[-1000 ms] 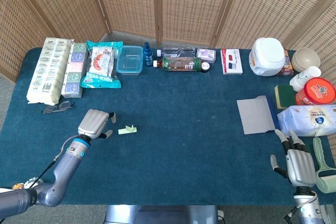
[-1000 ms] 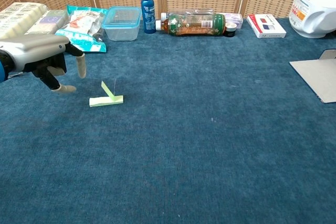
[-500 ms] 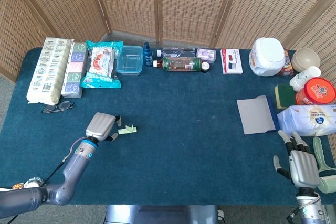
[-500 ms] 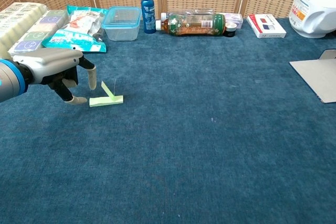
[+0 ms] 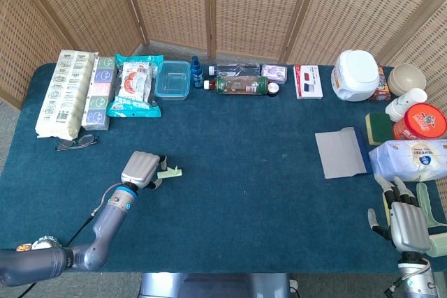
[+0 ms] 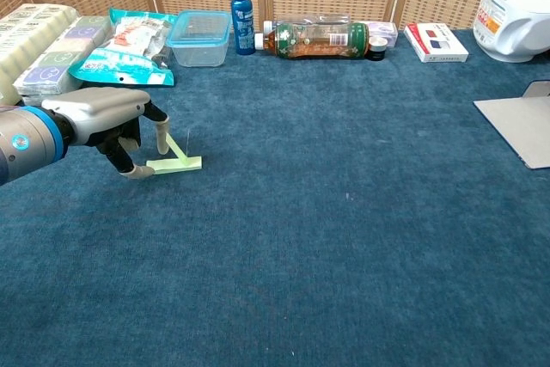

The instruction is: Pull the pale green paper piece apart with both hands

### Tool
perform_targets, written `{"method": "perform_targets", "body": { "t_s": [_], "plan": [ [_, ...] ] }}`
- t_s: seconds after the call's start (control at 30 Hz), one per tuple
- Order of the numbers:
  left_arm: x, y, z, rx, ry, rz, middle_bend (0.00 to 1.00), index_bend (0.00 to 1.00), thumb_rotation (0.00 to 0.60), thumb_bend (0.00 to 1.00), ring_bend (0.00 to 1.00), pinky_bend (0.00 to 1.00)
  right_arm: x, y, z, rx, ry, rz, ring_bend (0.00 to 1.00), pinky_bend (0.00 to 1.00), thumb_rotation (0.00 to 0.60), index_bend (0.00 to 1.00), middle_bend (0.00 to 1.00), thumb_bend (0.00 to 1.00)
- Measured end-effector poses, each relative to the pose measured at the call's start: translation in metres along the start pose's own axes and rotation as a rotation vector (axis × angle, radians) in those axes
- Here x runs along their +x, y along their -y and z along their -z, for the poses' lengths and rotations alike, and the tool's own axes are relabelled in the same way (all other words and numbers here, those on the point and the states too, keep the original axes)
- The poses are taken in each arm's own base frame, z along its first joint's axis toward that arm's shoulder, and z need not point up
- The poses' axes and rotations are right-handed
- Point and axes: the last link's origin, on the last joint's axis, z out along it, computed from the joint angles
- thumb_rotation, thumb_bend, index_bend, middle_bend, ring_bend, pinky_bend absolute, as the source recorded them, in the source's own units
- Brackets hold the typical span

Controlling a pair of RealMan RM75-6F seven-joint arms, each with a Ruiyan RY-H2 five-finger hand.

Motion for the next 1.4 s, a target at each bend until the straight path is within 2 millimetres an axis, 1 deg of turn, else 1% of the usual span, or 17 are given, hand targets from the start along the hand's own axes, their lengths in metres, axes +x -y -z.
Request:
{"method": "perform_targets", "body": {
  "t_s": [0.63,1.03,1.2,1.4],
  "plan": [
    [-0.004,-0.001,-0.006,0.029,0.022,-0.011,1.0,0.45,0.6,0.26,1.0,1.0,-0.001,-0.005,0.003,-0.018,0.005,0.004,0.04,0.15,0.6,0.1,0.22,0.47],
    [-0.004,-0.003,-0.009,0.041,0.038,-0.007,1.0,0.48,0.6,0.26,1.0,1.0,-0.002,-0.008,0.006,-0.036,0.008,0.001,0.04,0.15,0.6,0.1,0.22,0.47],
    [-0.005,-0.004,-0.01,0.048,0.047,-0.018,1.0,0.49,0.6,0.27,1.0,1.0,-0.002,-0.01,0.006,-0.043,0.008,0.0,0.04,0.15,0.6,0.1,0.22,0.47],
    [-0.004,-0.005,-0.01,0.054,0.05,-0.023,1.0,0.51,0.6,0.32,1.0,1.0,-0.002,-0.011,0.008,-0.048,0.006,-0.003,0.04,0.15,0.6,0.1,0.22,0.47]
  ]
}}
